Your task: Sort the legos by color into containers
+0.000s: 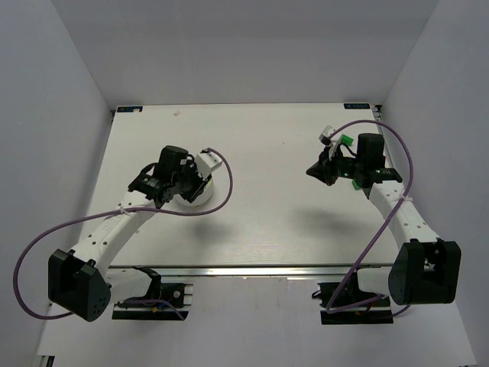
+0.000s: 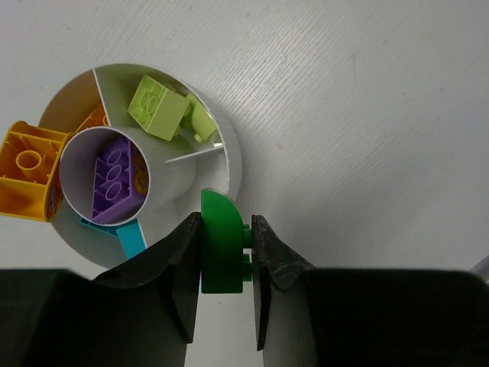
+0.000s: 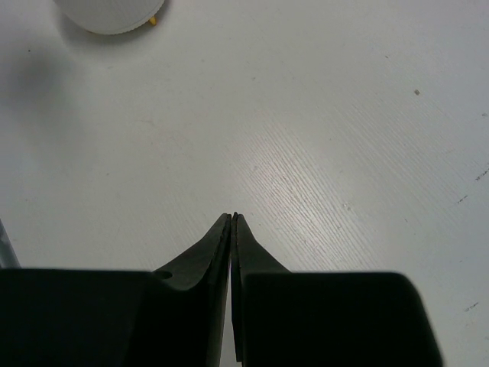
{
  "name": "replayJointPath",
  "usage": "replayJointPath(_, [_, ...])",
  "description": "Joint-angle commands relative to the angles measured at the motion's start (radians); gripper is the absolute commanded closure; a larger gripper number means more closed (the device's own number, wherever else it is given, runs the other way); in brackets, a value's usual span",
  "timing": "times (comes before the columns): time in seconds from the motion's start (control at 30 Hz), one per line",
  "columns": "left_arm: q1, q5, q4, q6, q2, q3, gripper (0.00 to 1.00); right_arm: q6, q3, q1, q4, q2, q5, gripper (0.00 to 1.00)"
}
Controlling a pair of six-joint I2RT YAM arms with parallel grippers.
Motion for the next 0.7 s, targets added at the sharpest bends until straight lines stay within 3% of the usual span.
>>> replayJointPath(0.0, [-0.003, -0.031, 0.034, 0.087, 0.000, -0.018, 1.00, 0.004, -0.005, -0.003, 0.024, 0.003, -0.017, 0.92])
replayJointPath(0.67, [0.006, -0.097, 0.146, 0.224, 0.082, -0.057, 1.00, -0.008, -0.002, -0.006, 0.015, 0.017, -0.022, 0.92])
